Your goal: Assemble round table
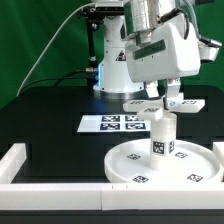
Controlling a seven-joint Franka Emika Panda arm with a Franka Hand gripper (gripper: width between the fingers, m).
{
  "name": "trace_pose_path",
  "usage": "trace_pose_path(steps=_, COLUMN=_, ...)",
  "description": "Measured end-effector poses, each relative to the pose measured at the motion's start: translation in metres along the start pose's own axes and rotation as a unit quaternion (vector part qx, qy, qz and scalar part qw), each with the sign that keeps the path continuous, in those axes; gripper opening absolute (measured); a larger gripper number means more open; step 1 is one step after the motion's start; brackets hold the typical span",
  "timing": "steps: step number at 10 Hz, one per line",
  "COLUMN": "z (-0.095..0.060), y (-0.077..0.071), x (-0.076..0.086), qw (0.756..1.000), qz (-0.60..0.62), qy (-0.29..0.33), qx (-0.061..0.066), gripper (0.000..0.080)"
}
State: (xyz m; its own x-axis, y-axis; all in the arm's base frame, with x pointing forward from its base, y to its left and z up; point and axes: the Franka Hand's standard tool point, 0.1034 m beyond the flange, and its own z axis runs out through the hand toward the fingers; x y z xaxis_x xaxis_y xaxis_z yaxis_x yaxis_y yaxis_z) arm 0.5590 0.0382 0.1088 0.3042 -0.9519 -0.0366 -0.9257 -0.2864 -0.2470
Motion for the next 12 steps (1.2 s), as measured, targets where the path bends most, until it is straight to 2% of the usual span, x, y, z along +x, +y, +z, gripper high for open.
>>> trace_pose_path(steps=1, z=-0.007, y=-0.001, x=-0.007, qw=0.999, qz=-0.022, qy=-0.018, qx=-0.017, gripper=0.0638)
trace_pose_path(steps=2, z=-0.015, y=-0.005, x=-0.012, qw=0.998, qz=-0.044, qy=-0.031, qx=-0.025, gripper=0.0638)
trace_pose_path(steps=4, z=-0.027, y=-0.006, x=-0.013, qw=0.989, qz=-0.138, qy=-0.046, qx=-0.029, gripper=0.0646)
trace_pose_path(steps=5, z=-0.027, y=-0.002, x=-0.013, qw=0.979, qz=-0.192, qy=-0.064, qx=-0.031, gripper=0.0649)
trace_pose_path(steps=9, z=-0.026, y=0.001, x=-0.011, qw=0.945, qz=-0.318, qy=-0.078, qx=-0.020, gripper=0.0649)
trace_pose_path(steps=10, z=-0.027, y=0.001, x=-0.011, qw=0.917, qz=-0.389, qy=-0.080, qx=-0.029, gripper=0.0649)
trace_pose_path(steps=12, z=-0.028, y=-0.013, x=-0.017, qw=0.831, qz=-0.548, qy=-0.062, qx=-0.075, gripper=0.0649)
